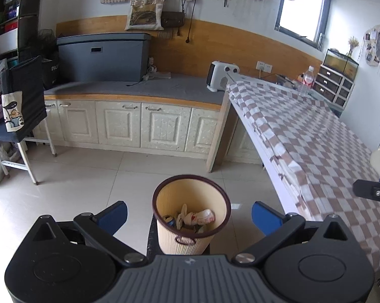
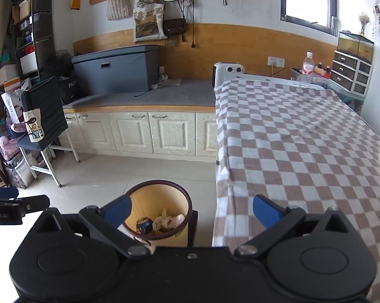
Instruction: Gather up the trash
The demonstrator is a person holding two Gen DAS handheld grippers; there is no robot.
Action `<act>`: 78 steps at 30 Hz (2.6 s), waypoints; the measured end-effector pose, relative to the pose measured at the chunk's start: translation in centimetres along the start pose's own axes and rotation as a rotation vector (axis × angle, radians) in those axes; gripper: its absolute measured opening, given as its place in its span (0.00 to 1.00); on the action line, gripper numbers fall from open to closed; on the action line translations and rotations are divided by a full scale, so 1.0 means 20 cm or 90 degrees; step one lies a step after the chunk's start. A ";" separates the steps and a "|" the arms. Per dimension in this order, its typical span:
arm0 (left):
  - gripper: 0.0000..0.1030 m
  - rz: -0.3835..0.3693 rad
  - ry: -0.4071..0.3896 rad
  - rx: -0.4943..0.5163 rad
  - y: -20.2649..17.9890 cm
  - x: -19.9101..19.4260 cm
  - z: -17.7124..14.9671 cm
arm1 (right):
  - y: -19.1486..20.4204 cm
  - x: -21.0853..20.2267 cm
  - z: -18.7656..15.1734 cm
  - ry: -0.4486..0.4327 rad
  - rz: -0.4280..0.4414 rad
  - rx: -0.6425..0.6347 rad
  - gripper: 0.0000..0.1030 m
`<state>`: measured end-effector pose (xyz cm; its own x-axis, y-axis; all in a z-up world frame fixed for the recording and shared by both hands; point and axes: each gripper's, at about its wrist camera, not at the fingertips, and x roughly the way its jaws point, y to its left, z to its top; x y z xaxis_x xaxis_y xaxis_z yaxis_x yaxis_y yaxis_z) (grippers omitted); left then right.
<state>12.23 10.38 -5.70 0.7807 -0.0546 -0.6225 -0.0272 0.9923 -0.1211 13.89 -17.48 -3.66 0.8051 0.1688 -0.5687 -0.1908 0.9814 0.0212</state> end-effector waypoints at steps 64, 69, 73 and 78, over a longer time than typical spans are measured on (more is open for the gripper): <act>1.00 0.011 -0.057 0.065 -0.19 -0.42 -0.28 | 0.05 -0.43 -0.42 -0.053 -0.077 0.022 1.00; 1.00 0.011 -0.057 0.065 -0.18 -0.42 -0.28 | 0.05 -0.43 -0.42 -0.053 -0.076 0.019 1.00; 1.00 0.010 -0.057 0.066 -0.18 -0.42 -0.28 | 0.06 -0.43 -0.42 -0.053 -0.076 0.019 1.00; 1.00 0.010 -0.057 0.066 -0.18 -0.42 -0.28 | 0.05 -0.43 -0.41 -0.052 -0.076 0.018 1.00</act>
<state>2.19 6.58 -4.37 0.8338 -0.0328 -0.5511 0.0203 0.9994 -0.0288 2.23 -18.65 -5.55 0.8642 0.0559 -0.5000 -0.0757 0.9969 -0.0195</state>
